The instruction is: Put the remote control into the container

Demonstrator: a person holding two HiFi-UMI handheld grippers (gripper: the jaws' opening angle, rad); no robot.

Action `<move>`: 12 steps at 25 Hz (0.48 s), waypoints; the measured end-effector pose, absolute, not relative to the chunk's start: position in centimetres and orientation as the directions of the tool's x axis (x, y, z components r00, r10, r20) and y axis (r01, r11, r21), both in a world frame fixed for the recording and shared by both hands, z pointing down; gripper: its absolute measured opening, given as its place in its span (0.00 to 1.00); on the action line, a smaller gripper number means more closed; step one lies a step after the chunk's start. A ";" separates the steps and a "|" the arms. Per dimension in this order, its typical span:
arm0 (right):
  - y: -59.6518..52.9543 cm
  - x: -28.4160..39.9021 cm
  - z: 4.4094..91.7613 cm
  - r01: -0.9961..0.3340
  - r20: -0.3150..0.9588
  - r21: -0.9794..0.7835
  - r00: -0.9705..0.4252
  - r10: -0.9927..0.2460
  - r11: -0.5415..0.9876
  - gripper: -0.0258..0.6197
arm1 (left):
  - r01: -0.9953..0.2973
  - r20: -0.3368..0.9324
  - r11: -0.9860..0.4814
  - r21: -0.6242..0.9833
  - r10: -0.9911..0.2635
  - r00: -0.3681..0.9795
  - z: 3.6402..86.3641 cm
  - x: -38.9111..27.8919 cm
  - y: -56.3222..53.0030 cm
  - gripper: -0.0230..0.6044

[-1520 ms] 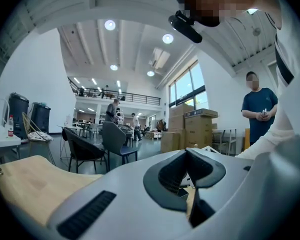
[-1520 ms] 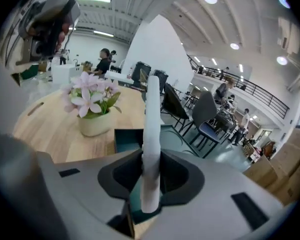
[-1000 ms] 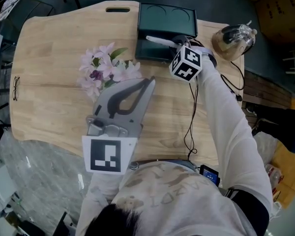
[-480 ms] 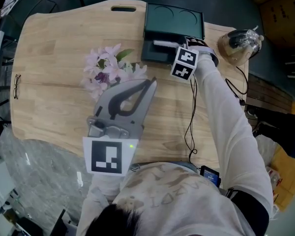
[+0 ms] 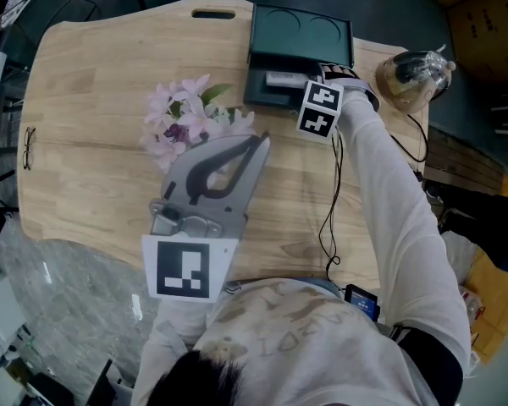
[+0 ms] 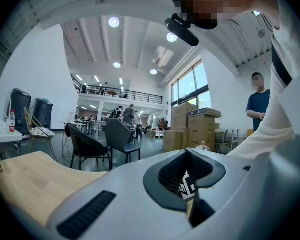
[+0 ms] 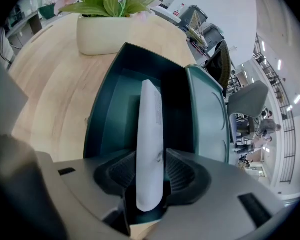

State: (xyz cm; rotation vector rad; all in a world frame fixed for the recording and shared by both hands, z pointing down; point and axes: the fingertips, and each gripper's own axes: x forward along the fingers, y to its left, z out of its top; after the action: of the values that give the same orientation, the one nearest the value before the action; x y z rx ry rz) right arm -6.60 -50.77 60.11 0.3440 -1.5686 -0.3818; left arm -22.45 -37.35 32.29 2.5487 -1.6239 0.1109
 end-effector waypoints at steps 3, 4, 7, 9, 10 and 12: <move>-50.1 -6.1 59.8 0.021 0.909 0.417 -0.032 -0.416 0.909 0.31 | -0.907 0.125 -0.418 0.062 -0.898 0.422 32.2 -22.4 -37.2 0.04; -49.8 -6.0 59.6 0.023 0.914 0.406 -0.033 -0.405 0.913 0.31 | -0.906 0.124 -0.418 0.061 -0.898 0.422 32.2 -22.4 -37.1 0.04; -49.0 -5.7 58.6 0.015 0.924 0.380 -0.054 -0.379 0.925 0.32 | -0.905 0.119 -0.420 0.059 -0.898 0.425 31.9 -22.2 -36.9 0.04; -48.6 -5.7 57.4 -0.013 0.919 0.383 -0.094 -0.383 0.923 0.32 | -0.905 0.114 -0.421 0.059 -0.898 0.425 31.7 -21.9 -36.6 0.04; -48.4 -5.8 56.7 -0.041 0.913 0.387 -0.126 -0.389 0.921 0.32 | -0.905 0.111 -0.422 0.059 -0.898 0.426 31.6 -21.7 -36.5 0.04; -48.0 -6.3 54.6 -0.128 0.884 0.392 -0.222 -0.411 0.911 0.29 | -0.903 0.110 -0.426 0.057 -0.896 0.430 31.3 -21.2 -36.3 0.04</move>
State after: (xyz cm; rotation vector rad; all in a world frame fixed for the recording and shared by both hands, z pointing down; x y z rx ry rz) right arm -6.28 -48.04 54.58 0.4042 -1.7921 -0.2747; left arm -21.16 -36.29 31.31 2.5648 -1.6193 0.0947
